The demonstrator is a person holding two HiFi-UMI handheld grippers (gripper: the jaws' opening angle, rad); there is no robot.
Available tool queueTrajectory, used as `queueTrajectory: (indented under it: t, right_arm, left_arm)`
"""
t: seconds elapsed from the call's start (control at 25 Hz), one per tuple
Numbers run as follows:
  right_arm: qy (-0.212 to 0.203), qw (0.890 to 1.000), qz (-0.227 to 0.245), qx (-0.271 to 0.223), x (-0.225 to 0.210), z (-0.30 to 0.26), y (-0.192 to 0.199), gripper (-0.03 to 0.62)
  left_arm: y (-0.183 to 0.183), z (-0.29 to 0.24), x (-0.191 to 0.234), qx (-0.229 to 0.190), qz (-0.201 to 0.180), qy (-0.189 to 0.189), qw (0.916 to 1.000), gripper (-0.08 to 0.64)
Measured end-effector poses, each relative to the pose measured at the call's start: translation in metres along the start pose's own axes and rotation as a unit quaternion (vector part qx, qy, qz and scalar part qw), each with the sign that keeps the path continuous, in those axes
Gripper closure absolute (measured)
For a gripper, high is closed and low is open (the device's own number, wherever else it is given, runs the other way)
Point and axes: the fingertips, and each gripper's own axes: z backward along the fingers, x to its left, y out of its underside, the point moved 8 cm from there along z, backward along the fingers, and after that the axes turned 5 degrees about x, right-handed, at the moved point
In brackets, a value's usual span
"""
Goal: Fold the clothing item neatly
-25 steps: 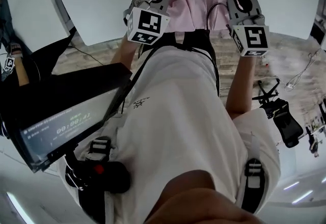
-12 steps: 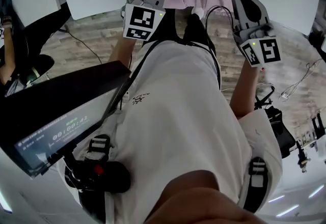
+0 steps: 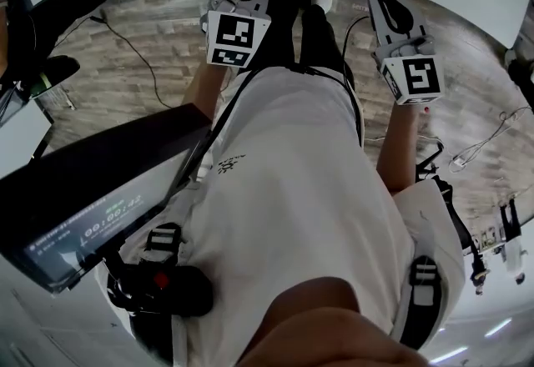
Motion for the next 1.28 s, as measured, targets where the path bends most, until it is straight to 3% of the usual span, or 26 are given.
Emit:
queueTrajectory:
  t: [0.44,0.68,0.72,0.88,1.08,1.28]
  right_arm:
    - [0.082,0.995,0.005,0.057,0.021,0.002,0.047,0.588]
    - [0.126,0.988,-0.003,0.085,0.015,0.010,0.080,0.588]
    - [0.134,0.987,-0.003,0.089,0.013,0.012,0.085,0.588]
    - [0.153,0.983,-0.009,0.098,0.006,0.015,0.091,0.554]
    - [0.163,0.979,-0.018,0.123,-0.002,0.014,0.109,0.488]
    - [0.195,0.970,-0.031,0.143,-0.026,0.009,0.126,0.416]
  left_arm:
    - [0.057,0.005,-0.026,0.040,0.052,-0.031,0.9973,0.557]
    - [0.101,-0.003,-0.007,0.085,0.118,-0.086,0.9856,0.552]
    - [0.109,-0.006,-0.003,0.094,0.120,-0.095,0.9837,0.519]
    - [0.132,-0.022,0.010,0.113,0.120,-0.114,0.9798,0.393]
    - [0.146,-0.042,0.019,0.138,0.097,-0.113,0.9792,0.364]
    - [0.132,-0.051,0.031,0.119,0.057,-0.118,0.9842,0.364]
